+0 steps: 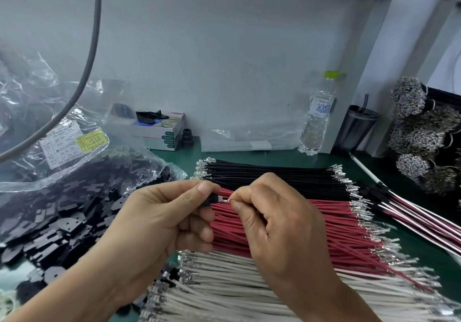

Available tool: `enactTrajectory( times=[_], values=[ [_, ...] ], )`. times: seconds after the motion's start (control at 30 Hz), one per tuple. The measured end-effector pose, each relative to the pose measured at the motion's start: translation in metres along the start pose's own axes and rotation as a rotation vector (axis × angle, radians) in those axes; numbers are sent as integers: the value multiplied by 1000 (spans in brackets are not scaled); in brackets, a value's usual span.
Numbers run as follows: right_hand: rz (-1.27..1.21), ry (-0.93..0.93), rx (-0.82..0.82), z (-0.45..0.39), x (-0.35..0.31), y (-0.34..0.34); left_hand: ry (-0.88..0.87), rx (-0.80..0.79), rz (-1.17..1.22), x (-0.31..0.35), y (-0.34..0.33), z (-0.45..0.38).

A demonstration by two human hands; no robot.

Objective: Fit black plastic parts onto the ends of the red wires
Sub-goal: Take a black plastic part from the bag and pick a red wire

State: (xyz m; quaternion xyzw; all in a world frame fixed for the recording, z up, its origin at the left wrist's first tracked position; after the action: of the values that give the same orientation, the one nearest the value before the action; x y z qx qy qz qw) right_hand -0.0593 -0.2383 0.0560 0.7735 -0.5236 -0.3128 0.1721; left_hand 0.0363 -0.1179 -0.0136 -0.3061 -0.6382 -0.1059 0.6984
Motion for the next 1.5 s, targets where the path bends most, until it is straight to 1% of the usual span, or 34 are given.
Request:
enactTrajectory(
  times=[0.07,0.13,0.2,0.27,0.37,0.43,0.5,0.6,0.67,0.8,1.0,1.27,1.33,1.43,1.5],
  values=[
    [-11,-41,-20,0,7,0,-55,-35,-155,7,-4,0],
    [-76,-92,-58,0,15,-3,-150,-66,-345,16,-7,2],
    [-127,-118,-97,1,19,-7,-241,-37,-522,25,-4,3],
    [-150,-117,-132,0,19,-10,-253,-42,-578,27,-1,3],
    [-97,-33,-174,-1,8,-13,-205,-119,-511,21,-6,2],
    [12,43,-166,-1,-3,-13,-216,-125,-554,19,-9,2],
    [20,61,-163,0,-5,-13,-233,-129,-581,20,-11,2],
    [-151,13,-162,-2,4,-7,-181,-142,-431,19,-7,1],
    [-220,-30,-154,-4,10,-3,-153,-149,-373,18,-3,-1],
    [-219,-41,-144,-4,12,-1,-117,-169,-331,15,-3,0],
    [-238,-58,-151,-3,13,-2,-112,-167,-340,15,-5,0],
    [-151,-6,-177,1,7,-9,-112,-173,-386,11,-5,-1],
    [-77,5,-179,-2,8,-4,-139,-158,-412,13,-4,-1],
    [104,46,-88,-9,4,17,-189,-118,-414,20,-3,-1],
    [113,94,-38,-9,-9,25,-213,-79,-405,25,2,0]
  ],
)
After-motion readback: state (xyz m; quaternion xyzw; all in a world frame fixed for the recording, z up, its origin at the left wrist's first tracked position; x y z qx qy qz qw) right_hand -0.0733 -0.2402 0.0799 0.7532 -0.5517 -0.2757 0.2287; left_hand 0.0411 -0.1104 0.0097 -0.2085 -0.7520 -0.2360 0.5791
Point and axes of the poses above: each hand's wrist, its own z-axis away from the middle knuckle, its own y-axis out of the back of the hand, x = y × z, the point moved 10 cm from there along -z, towards the middle knuckle, and after that the axes turned 2 degrees about -x, right-handed, at the moved point
